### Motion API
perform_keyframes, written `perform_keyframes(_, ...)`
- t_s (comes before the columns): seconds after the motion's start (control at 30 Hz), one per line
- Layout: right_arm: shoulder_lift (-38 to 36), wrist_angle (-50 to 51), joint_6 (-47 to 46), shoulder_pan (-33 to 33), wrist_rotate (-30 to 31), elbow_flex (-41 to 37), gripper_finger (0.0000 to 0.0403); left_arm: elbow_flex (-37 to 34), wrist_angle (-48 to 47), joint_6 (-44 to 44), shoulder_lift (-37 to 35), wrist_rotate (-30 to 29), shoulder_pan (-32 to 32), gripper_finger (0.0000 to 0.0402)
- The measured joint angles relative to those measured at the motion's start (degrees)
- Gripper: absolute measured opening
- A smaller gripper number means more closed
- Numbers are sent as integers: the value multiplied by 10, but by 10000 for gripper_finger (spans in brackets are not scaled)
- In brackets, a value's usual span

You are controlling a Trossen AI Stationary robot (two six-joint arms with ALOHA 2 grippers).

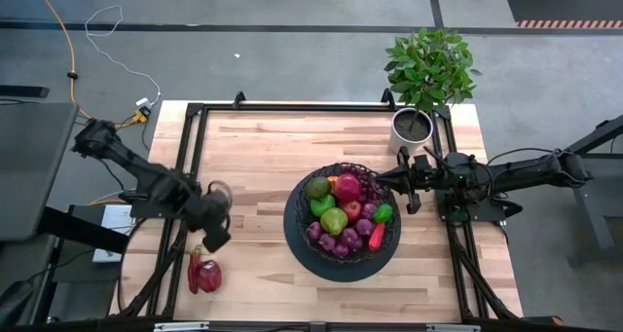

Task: Build produce basket
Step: Put the red apple into the basket

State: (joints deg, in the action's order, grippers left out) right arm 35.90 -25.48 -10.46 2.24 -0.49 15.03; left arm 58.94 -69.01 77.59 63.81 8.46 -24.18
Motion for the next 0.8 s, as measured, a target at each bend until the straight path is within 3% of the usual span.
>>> perform_keyframes(0.17,0,6,-12,0,0,0,0,0,13,199,25,20,-87,335)
perform_keyframes(0.33,0,13,-15,0,0,0,0,0,42,369,48,-9,-171,335)
perform_keyframes(0.53,0,28,-26,0,0,0,0,0,58,480,86,-42,-218,335)
perform_keyframes(0.8,0,35,-37,0,0,0,0,-52,120,554,126,-63,-224,335)
